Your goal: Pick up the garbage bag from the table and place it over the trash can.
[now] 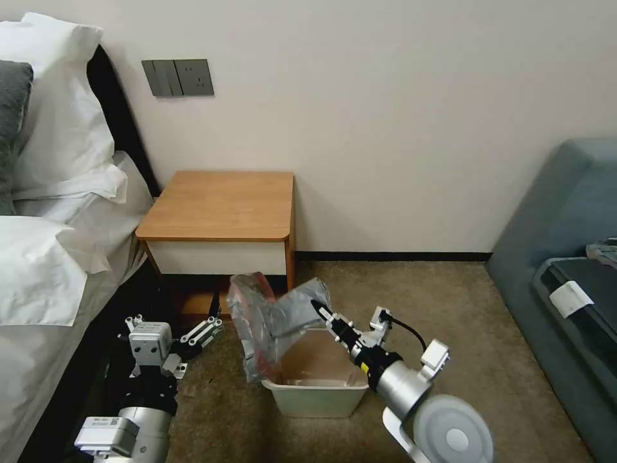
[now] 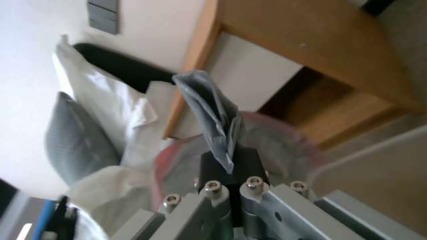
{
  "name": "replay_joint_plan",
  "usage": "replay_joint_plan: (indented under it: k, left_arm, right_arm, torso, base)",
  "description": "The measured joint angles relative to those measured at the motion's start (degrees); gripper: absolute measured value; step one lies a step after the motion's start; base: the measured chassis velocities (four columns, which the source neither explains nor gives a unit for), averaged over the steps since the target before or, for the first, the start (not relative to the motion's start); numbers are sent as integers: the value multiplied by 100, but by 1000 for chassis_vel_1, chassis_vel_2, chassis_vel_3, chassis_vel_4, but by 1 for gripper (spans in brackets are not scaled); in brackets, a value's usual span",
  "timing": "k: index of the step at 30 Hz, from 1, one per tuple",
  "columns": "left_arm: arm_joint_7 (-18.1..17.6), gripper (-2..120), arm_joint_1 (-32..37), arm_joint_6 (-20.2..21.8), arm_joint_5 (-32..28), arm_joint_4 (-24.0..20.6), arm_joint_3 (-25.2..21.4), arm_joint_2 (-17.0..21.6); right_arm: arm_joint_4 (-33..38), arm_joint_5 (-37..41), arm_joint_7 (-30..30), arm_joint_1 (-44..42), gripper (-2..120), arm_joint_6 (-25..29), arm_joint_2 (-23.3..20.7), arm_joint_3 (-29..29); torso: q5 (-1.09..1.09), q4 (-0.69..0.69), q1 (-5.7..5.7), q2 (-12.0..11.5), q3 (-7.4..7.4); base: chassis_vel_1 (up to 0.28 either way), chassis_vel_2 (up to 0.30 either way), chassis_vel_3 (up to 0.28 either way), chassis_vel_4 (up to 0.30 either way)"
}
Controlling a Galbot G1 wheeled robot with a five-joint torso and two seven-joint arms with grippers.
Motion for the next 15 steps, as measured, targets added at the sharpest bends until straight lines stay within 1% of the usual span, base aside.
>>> replay_joint_plan:
  k: [2,4,6,9,10,11,13,14,15]
  left_arm:
    - [0,100,-18,-5,-7,0,2,2]
    - [-6,100,-49,-14,-20,0,3,-2]
    - [-11,100,-61,-16,-23,0,8,-6]
    - [-22,100,-95,-20,-34,0,16,-6]
    - [-76,100,-111,-31,-61,0,16,19]
    - [-76,100,-111,-31,-61,0,16,19]
    - [-119,100,-111,-29,-86,0,13,41]
    - [-148,100,-111,-25,-109,0,12,66]
    - [-148,100,-111,-25,-109,0,12,66]
  right_arm:
    - [0,-140,-50,-75,0,-7,-37,26]
    - [-73,-554,-261,-233,0,33,-96,54]
    - [-103,-696,-337,-280,0,60,-97,60]
    - [-270,-1153,-584,-402,0,167,-74,109]
    - [-467,-1621,-855,-553,-2,408,-58,164]
    - [-467,-1621,-855,-553,-2,408,-58,164]
    - [-478,-1680,-1015,-685,5,467,-52,217]
    - [-470,-1707,-1052,-761,11,495,-49,238]
    - [-470,-1707,-1052,-761,11,495,-49,238]
  torso:
    - [1,-1,0,0,0]
    - [1,0,0,0,0]
    - [1,0,0,0,0]
    - [1,0,0,0,0]
    - [1,0,0,0,0]
    - [1,0,0,0,0]
    - [0,0,0,0,0]
    - [0,0,0,0,0]
    - [0,0,0,0,0]
  base:
    - [0,0,0,0]
    - [0,0,0,0]
    - [0,0,0,0]
    - [0,0,0,0]
    - [0,0,0,0]
    - [0,0,0,0]
    - [0,0,0,0]
    - [0,0,0,0]
    - [0,0,0,0]
